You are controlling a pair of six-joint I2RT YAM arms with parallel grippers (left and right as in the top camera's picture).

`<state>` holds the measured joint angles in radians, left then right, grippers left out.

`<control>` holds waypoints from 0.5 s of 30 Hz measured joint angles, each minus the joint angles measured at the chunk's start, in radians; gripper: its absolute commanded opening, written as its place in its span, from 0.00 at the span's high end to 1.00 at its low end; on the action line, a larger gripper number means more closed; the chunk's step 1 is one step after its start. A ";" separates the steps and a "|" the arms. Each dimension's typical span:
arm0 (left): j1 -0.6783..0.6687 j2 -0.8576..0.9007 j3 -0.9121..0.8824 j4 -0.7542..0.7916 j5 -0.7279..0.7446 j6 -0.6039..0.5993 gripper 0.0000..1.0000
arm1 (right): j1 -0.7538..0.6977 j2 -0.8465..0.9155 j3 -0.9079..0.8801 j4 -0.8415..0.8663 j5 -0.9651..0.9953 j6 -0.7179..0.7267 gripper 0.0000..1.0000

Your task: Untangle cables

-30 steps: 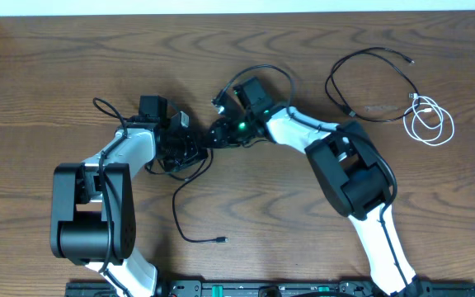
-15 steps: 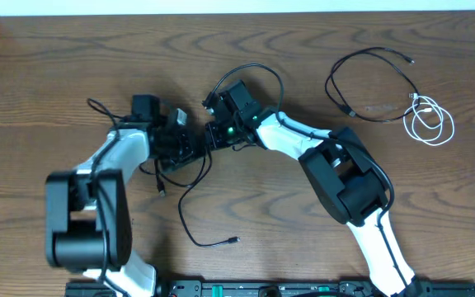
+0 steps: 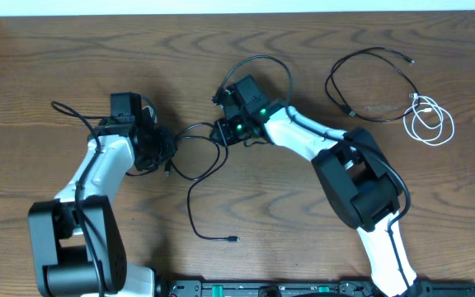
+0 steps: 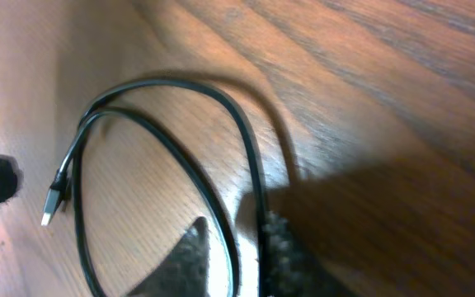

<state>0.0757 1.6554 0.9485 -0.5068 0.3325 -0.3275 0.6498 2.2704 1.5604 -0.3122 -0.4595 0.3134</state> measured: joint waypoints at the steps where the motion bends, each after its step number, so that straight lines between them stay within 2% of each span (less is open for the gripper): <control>1: 0.000 0.009 0.000 0.000 -0.007 -0.007 0.78 | 0.010 -0.004 0.000 0.000 0.016 -0.014 0.60; 4: 0.000 0.048 0.000 0.002 -0.027 -0.026 0.77 | 0.048 -0.014 0.000 0.002 0.095 -0.051 0.53; 15: 0.000 0.092 -0.005 0.016 -0.047 -0.043 0.77 | 0.134 -0.022 0.003 -0.004 0.340 -0.091 0.51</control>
<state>0.0761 1.7477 0.9440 -0.4904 0.2859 -0.3702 0.7841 2.2482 1.5635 -0.3164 -0.1196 0.2222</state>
